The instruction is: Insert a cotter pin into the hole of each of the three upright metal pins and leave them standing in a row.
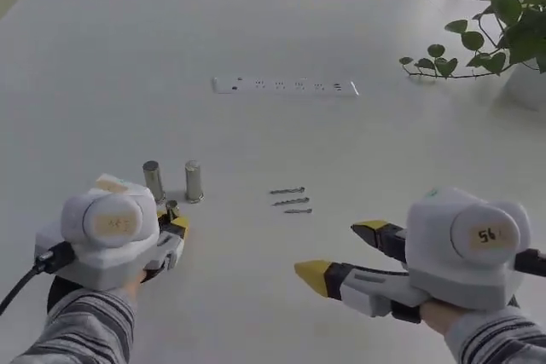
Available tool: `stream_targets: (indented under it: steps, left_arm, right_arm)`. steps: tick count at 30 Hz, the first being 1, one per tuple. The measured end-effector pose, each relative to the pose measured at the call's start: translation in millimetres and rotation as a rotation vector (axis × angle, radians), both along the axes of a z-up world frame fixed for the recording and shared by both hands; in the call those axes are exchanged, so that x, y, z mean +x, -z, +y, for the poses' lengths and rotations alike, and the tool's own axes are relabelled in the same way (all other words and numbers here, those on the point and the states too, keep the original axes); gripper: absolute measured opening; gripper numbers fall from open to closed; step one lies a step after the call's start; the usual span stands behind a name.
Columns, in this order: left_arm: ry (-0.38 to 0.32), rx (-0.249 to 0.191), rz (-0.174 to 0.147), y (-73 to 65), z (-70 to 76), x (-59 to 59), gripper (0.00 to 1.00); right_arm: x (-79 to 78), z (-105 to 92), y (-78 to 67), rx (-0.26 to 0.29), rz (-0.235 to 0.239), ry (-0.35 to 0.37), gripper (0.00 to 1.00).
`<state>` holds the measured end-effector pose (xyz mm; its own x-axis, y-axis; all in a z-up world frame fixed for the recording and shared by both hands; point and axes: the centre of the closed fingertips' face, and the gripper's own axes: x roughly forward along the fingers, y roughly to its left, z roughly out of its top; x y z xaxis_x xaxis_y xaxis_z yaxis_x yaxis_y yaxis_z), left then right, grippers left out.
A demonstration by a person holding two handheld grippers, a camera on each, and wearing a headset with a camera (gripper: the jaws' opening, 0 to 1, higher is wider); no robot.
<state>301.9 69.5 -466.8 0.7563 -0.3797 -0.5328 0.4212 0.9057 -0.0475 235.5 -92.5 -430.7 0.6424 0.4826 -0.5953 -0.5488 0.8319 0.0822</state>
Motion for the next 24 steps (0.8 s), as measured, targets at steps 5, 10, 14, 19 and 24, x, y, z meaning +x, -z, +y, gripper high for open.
stream_targets:
  steps: [5,10,14,19,24]
  left_arm:
    - [-0.027,-0.009,-0.009,-3.1,-4.9,-1.2,0.05]
    - [-0.023,-0.018,-0.008,-3.6,-15.1,-5.6,0.05]
    - [-0.027,-0.008,-0.002,-0.5,-20.6,-10.2,0.05]
    - [-0.008,0.002,-0.002,2.0,-25.5,-12.2,0.05]
    - [0.003,0.019,-0.002,4.7,-27.2,-14.4,0.05]
  right_arm:
    - [-2.4,0.4,1.2,-0.003,0.009,-0.004,0.56]
    - [-3.4,0.1,1.8,-0.001,0.017,-0.002,0.55]
    - [-4.8,0.5,3.6,-0.003,0.031,-0.009,0.54]
    - [-4.6,-1.1,4.7,-0.004,0.032,-0.010,0.54]
    - [-4.9,-2.5,6.1,-0.004,0.035,-0.011,0.53]
